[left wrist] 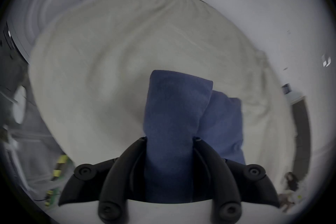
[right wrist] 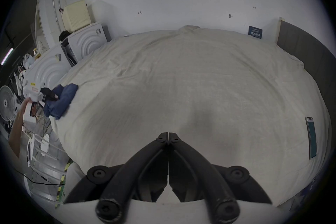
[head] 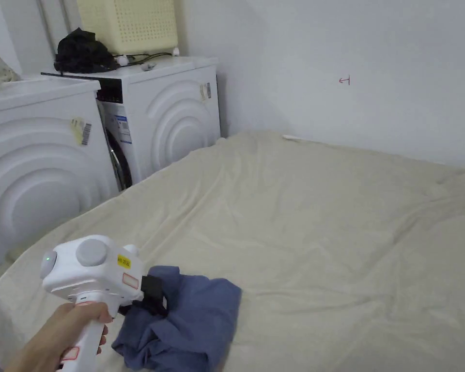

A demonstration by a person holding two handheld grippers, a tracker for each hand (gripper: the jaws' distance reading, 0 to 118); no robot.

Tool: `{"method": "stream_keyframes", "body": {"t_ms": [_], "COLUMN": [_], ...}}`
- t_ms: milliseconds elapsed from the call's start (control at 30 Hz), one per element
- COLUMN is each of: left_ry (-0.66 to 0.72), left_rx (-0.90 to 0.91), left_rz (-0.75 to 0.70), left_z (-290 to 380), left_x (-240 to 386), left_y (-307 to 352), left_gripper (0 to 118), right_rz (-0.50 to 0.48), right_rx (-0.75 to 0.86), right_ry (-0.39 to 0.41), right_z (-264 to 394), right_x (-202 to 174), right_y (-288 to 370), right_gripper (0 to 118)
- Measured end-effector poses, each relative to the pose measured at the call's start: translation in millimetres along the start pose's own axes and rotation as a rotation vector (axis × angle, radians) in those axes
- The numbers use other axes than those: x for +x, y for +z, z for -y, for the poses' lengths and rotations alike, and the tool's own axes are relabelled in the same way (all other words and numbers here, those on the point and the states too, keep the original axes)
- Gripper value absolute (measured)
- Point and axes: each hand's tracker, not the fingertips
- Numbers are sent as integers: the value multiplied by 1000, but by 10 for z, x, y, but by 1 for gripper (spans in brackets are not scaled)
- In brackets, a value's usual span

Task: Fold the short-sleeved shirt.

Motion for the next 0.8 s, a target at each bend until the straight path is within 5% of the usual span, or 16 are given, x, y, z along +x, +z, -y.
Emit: {"method": "stream_keyframes", "body": {"t_ms": [133,333,367,400,433,467,600,800], "left_ry": [-40,-8,-34,-67,-64,-74,5,-31], "left_rx": [121,241,265,266,259,230,257,350], "left_rz": [-246,-347,-375,-403,-426,-426,-221,-139], "left_z": [-243,-450,-454,-459,-452,-443,-252,147], "left_x": [-55,-137,-136,-140,-142,-156,-153,215], "left_y": [-44,-96,-110,-119,-137,-136,163,697], "left_gripper": [28,29,38,61,99,118,117,117], "right_rz": [-7,8,9,11,16,18,16,0], "right_rx": [-11,-23,-23,-23,-25,-24,-18,7], "right_ry": [26,47,45,43,44,44,25,20], "right_z": [-6,-26,-27,-31,-29,-28,-28,12], "right_x": [-96,-130,-123,-113,-95,-79,-15,9], "right_y": [-58,-103,-100,-97,-91,-83,-72,40], "right_gripper": [0,0,0,0,0,0,0,0]}}
